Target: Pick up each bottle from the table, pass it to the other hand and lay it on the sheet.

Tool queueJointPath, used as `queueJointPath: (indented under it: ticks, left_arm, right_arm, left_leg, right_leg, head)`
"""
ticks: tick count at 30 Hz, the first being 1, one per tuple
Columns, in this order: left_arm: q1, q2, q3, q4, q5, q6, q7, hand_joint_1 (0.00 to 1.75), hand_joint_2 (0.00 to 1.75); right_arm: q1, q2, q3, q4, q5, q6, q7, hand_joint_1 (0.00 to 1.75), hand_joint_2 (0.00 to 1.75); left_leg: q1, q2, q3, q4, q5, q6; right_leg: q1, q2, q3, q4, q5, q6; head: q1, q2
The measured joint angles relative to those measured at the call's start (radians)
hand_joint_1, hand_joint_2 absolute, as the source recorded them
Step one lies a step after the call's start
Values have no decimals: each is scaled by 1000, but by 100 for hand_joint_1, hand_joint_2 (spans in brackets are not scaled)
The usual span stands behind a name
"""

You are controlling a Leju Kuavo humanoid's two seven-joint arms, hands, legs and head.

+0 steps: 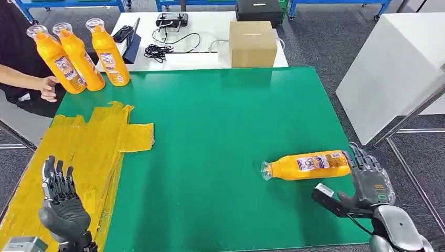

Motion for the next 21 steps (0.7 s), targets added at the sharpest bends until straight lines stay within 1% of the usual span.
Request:
queueJointPath:
  ticks: [15, 21]
  left_arm:
    - [-21, 19, -25, 17, 31, 2, 16, 0, 0]
    - [-25, 25, -28, 20, 38, 2, 17, 0, 0]
  right_arm:
    - [-223, 1, 155, 230, 21, 36, 0, 0, 175]
    - [-275, 6, 192, 289, 21, 48, 0, 0, 175]
  left_leg:
    - [0, 0, 0, 0, 0, 0]
    - [0, 0, -1, 0, 0, 0]
  right_leg:
    - [0, 0, 0, 0, 0, 0]
    - [0, 0, 0, 0, 0, 0]
  head:
    - [0, 0]
    - [0, 0]
